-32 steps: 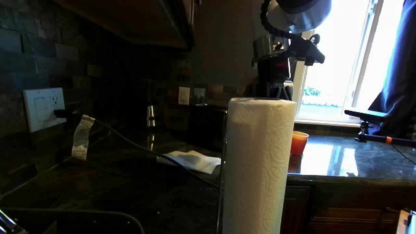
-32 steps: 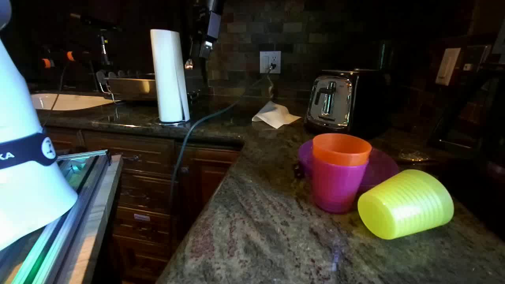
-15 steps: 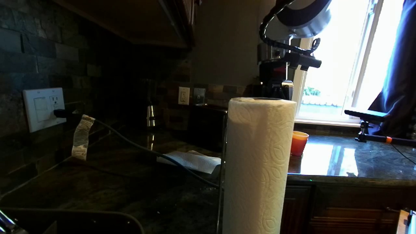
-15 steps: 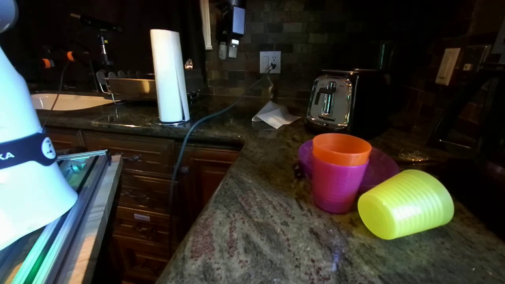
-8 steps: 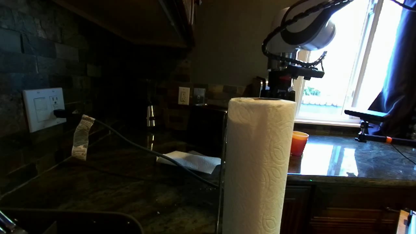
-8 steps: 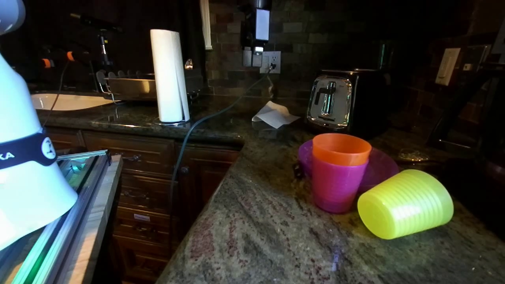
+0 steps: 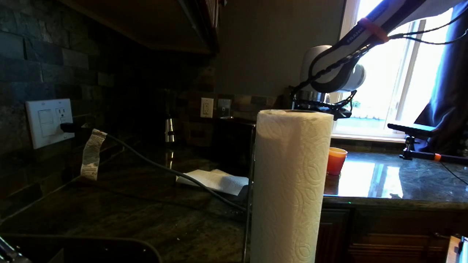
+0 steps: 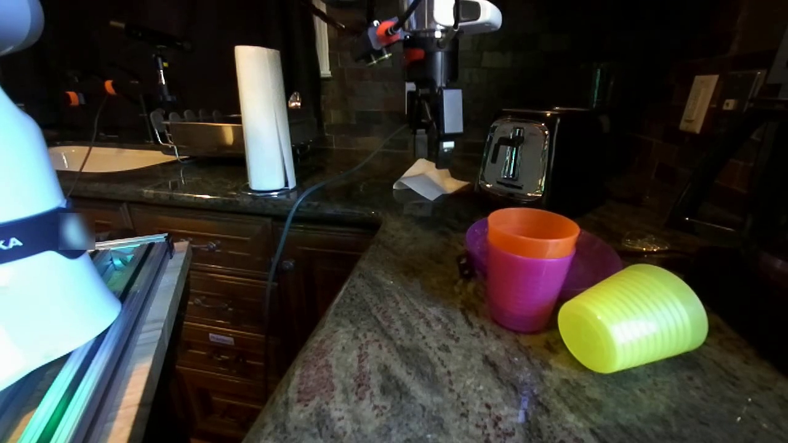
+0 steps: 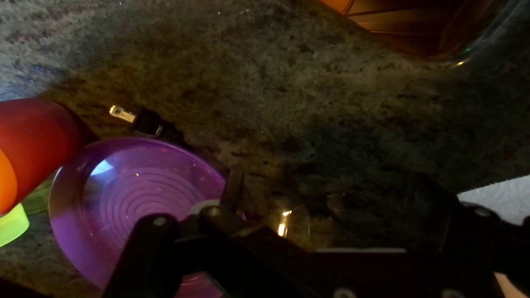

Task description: Put the purple plate on top of the toaster

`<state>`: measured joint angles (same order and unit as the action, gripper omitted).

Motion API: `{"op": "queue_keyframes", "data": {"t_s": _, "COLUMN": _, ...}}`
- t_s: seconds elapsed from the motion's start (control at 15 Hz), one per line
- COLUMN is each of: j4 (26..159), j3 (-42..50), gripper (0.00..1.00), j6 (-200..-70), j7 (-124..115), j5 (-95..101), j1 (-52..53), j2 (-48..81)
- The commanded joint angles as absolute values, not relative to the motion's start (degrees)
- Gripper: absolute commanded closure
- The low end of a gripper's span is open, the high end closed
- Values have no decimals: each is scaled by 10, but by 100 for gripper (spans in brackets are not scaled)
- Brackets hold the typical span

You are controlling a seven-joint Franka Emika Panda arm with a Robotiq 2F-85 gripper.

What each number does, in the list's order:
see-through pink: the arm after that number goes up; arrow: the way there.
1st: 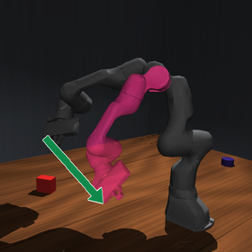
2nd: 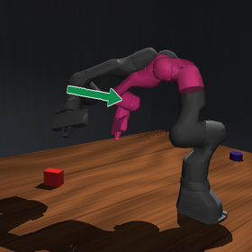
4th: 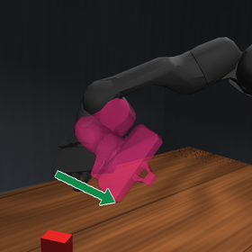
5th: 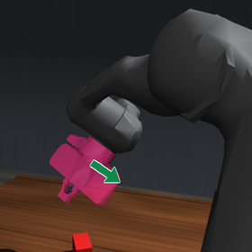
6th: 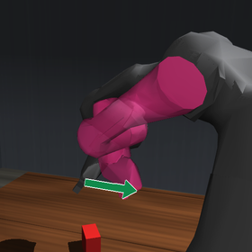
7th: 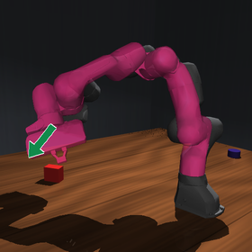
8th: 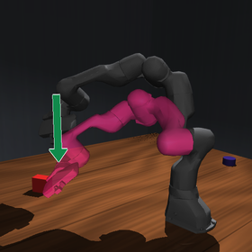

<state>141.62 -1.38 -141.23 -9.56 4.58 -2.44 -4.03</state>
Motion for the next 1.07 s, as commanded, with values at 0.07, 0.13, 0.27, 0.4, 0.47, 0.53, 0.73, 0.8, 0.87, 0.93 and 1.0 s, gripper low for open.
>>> {"op": "queue_keyframes", "data": {"t_s": 0.07, "j4": 1374, "j3": -5, "gripper": 0, "j6": -1409, "j7": -140, "j5": 137, "j1": -22, "j2": 37}}
{"op": "queue_keyframes", "data": {"t_s": 0.13, "j4": 1366, "j3": -1, "gripper": 0, "j6": -1410, "j7": -151, "j5": 153, "j1": -19, "j2": 47}}
{"op": "queue_keyframes", "data": {"t_s": 0.27, "j4": 1380, "j3": 2, "gripper": 0, "j6": -1415, "j7": -139, "j5": 133, "j1": -16, "j2": 32}}
{"op": "queue_keyframes", "data": {"t_s": 0.4, "j4": 1367, "j3": 8, "gripper": 0, "j6": -1410, "j7": -159, "j5": 149, "j1": -14, "j2": 47}}
{"op": "queue_keyframes", "data": {"t_s": 0.47, "j4": 1364, "j3": 8, "gripper": 0, "j6": -1409, "j7": -161, "j5": 150, "j1": -14, "j2": 50}}
{"op": "queue_keyframes", "data": {"t_s": 0.53, "j4": 1363, "j3": 9, "gripper": 0, "j6": -1409, "j7": -163, "j5": 150, "j1": -14, "j2": 51}}
{"op": "queue_keyframes", "data": {"t_s": 0.73, "j4": 1349, "j3": 9, "gripper": 0, "j6": -1436, "j7": -139, "j5": 124, "j1": -18, "j2": 68}}
{"op": "queue_keyframes", "data": {"t_s": 0.8, "j4": 1341, "j3": 12, "gripper": 0, "j6": -1446, "j7": -134, "j5": 123, "j1": -20, "j2": 75}}
{"op": "queue_keyframes", "data": {"t_s": 0.87, "j4": 1333, "j3": 14, "gripper": 0, "j6": -1451, "j7": -129, "j5": 125, "j1": -20, "j2": 82}}
{"op": "queue_keyframes", "data": {"t_s": 0.93, "j4": 1326, "j3": 18, "gripper": 0, "j6": -1458, "j7": -126, "j5": 132, "j1": -21, "j2": 90}}
{"op": "queue_keyframes", "data": {"t_s": 1.0, "j4": 1317, "j3": 18, "gripper": 0, "j6": -1457, "j7": -105, "j5": 118, "j1": -23, "j2": 100}}
